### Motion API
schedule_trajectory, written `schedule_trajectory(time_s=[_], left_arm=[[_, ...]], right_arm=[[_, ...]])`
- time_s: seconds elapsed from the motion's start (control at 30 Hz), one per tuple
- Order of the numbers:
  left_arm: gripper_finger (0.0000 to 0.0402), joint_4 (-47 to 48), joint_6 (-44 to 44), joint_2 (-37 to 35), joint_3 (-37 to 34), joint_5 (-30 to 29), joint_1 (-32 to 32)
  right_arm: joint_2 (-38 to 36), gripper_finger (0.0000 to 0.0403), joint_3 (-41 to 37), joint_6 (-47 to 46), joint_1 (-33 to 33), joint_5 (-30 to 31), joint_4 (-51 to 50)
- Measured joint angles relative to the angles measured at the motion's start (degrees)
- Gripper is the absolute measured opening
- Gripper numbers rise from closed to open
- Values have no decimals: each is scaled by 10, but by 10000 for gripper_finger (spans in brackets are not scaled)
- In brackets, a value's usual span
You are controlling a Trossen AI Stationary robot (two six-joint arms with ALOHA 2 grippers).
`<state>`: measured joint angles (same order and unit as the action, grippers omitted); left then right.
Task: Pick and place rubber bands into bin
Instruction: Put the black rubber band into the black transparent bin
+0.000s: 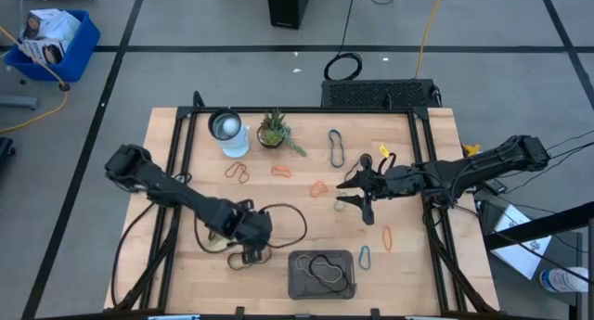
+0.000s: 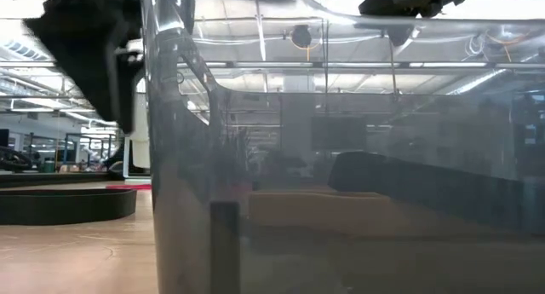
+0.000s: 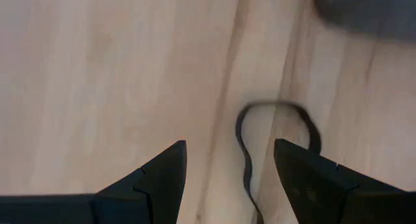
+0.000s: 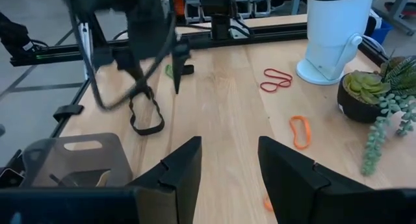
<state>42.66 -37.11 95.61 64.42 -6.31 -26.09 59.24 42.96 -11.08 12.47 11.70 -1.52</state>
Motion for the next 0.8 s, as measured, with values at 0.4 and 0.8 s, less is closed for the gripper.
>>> schedule_trajectory(time_s=[0.4, 0.8], left_arm=[[239, -12, -25, 103, -1, 53, -18], [122, -24, -20, 110, 0, 52, -15]], right_arm=[[0, 149, 0, 0, 0, 0, 0], [0, 150, 0, 15, 0, 1, 0]])
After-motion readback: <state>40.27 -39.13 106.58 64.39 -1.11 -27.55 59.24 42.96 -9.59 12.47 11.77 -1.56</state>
